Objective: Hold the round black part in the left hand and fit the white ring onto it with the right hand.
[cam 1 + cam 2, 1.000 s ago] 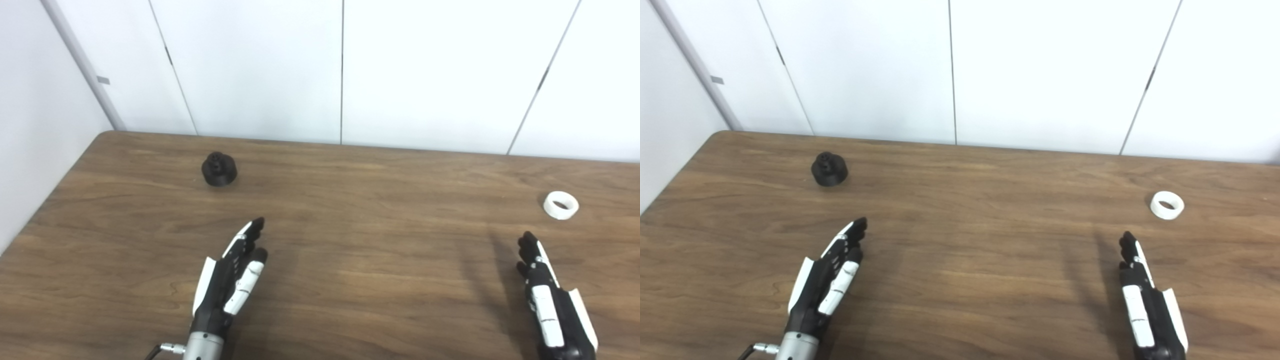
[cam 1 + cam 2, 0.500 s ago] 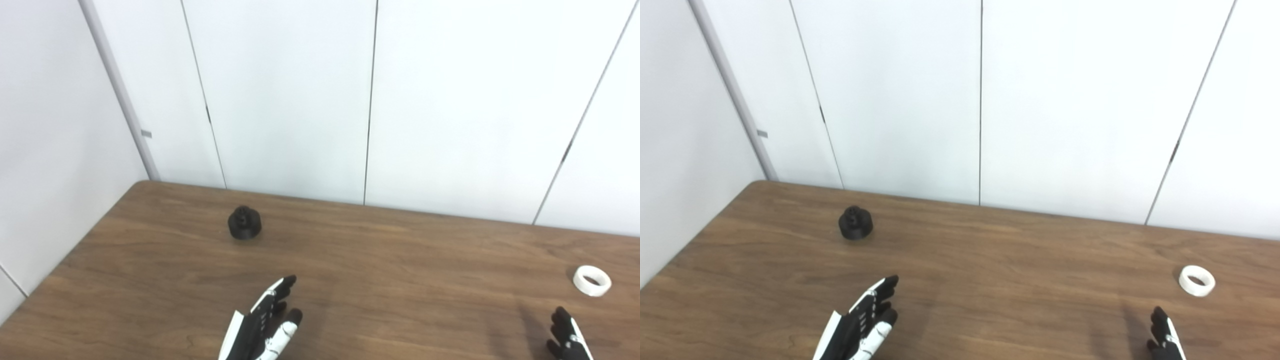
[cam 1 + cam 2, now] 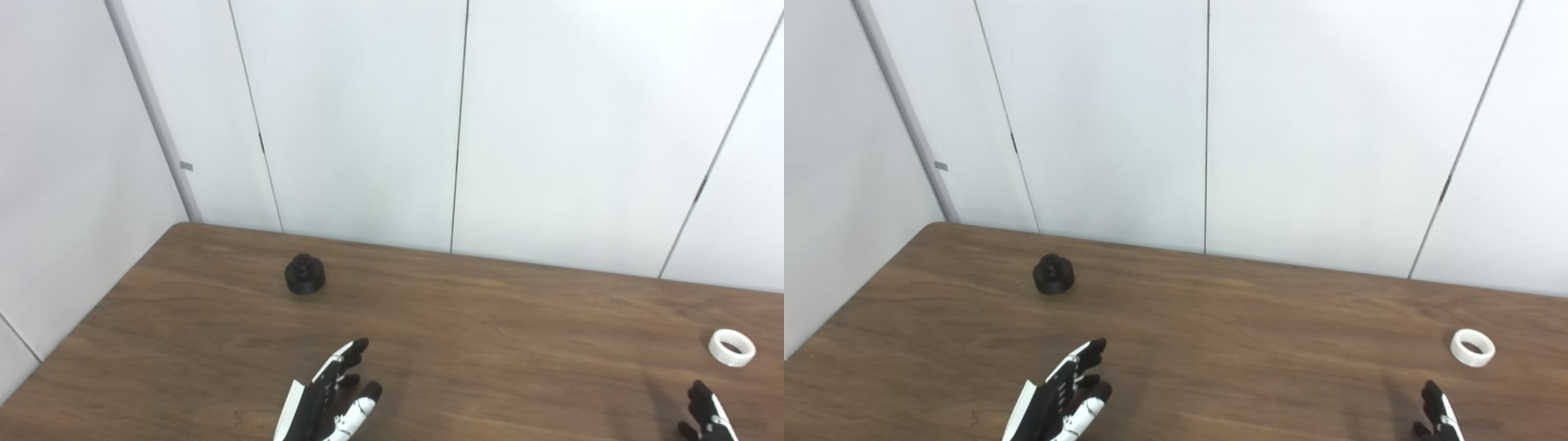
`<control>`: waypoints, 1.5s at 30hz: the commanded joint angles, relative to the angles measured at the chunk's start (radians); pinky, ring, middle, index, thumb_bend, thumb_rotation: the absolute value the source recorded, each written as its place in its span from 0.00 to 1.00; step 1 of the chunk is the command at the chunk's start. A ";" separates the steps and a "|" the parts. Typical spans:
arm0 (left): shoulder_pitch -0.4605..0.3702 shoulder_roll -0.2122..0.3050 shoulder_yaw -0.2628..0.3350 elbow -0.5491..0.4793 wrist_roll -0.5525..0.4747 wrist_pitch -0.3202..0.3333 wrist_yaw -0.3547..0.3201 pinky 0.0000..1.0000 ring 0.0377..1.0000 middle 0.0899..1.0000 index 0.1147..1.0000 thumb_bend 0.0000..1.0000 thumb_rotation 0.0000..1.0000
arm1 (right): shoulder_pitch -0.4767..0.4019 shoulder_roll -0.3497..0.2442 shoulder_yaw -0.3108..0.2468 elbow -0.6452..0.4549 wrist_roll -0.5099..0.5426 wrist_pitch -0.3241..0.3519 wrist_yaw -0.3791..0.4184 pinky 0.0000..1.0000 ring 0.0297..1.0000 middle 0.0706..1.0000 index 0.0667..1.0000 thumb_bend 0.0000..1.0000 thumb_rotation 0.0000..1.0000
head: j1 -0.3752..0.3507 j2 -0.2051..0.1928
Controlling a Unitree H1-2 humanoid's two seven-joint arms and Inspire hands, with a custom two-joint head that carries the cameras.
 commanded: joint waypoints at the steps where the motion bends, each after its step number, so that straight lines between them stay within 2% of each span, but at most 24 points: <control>1: 0.068 -0.028 -0.015 -0.003 0.016 0.008 0.020 0.80 0.88 0.89 0.86 0.61 0.55 | 0.022 -0.009 -0.003 0.024 -0.004 0.006 -0.013 1.00 1.00 1.00 1.00 0.46 1.00 | -0.004 0.002; 3: 0.071 -0.033 -0.014 -0.022 0.003 0.022 0.018 0.81 0.88 0.89 0.86 0.64 0.41 | 0.022 -0.008 -0.003 0.023 -0.007 0.006 -0.014 1.00 1.00 0.99 1.00 0.48 1.00 | -0.008 0.004; 4: 0.071 -0.036 -0.011 -0.033 0.004 0.024 0.024 0.82 0.88 0.89 0.86 0.65 0.38 | 0.021 -0.008 -0.003 0.025 -0.003 0.005 -0.014 1.00 1.00 0.99 1.00 0.48 1.00 | -0.008 0.004; 6: 0.065 -0.041 -0.003 -0.046 0.026 0.022 0.048 0.84 0.87 0.87 0.84 0.75 0.26 | 0.020 -0.007 -0.004 0.028 -0.001 0.004 -0.013 1.00 1.00 0.99 1.00 0.48 1.00 | -0.008 0.004; 9: 0.048 -0.043 0.005 -0.086 0.140 0.066 0.099 0.83 0.84 0.83 0.80 0.86 0.19 | 0.025 -0.007 -0.004 0.020 -0.003 0.021 -0.014 1.00 1.00 0.99 1.00 0.49 1.00 | -0.006 0.013; 11: 0.032 -0.034 0.009 -0.111 0.195 0.102 0.115 0.82 0.83 0.81 0.79 0.89 0.16 | 0.029 -0.007 -0.001 0.012 -0.006 0.028 -0.013 1.00 1.00 0.99 1.00 0.48 1.00 | -0.009 0.014; 13: 0.015 -0.020 0.014 -0.137 0.232 0.143 0.113 0.82 0.83 0.81 0.79 0.92 0.16 | 0.032 -0.006 0.000 0.006 -0.003 0.033 -0.010 1.00 1.00 0.99 1.00 0.47 1.00 | -0.010 0.016; 19: -0.052 0.031 0.035 -0.213 0.372 0.285 0.089 0.84 0.87 0.87 0.84 0.95 0.23 | 0.032 -0.004 0.003 0.015 -0.011 0.027 -0.015 1.00 1.00 0.99 1.00 0.49 1.00 | -0.011 0.021; 22: -0.095 0.064 0.066 -0.232 0.396 0.338 0.071 0.89 0.91 0.89 0.86 0.93 0.25 | 0.034 -0.002 0.004 0.011 -0.014 0.036 -0.018 1.00 1.00 0.99 1.00 0.50 1.00 | -0.013 0.024; 26: -0.144 0.111 0.111 -0.220 0.417 0.388 0.067 0.87 0.91 0.89 0.84 0.95 0.26 | 0.038 0.000 0.005 -0.002 -0.014 0.045 -0.019 1.00 1.00 0.99 1.00 0.49 1.00 | -0.013 0.028; 32: -0.207 0.177 0.163 -0.166 0.402 0.403 0.080 0.88 0.91 0.89 0.81 0.95 0.24 | 0.036 0.002 0.005 0.006 -0.015 0.037 -0.023 1.00 1.00 0.99 1.00 0.51 1.00 | -0.013 0.028; 37: -0.262 0.203 0.195 -0.119 0.390 0.458 0.068 0.89 0.92 0.89 0.80 0.93 0.24 | 0.036 0.001 0.009 0.008 -0.020 0.030 -0.023 1.00 1.00 0.99 1.00 0.50 1.00 | -0.018 0.031; 45: -0.366 0.272 0.185 0.001 0.385 0.512 0.058 0.88 0.94 0.89 0.80 0.92 0.25 | 0.037 0.004 0.012 0.010 -0.031 0.019 -0.025 1.00 1.00 0.99 1.00 0.48 1.00 | -0.028 0.034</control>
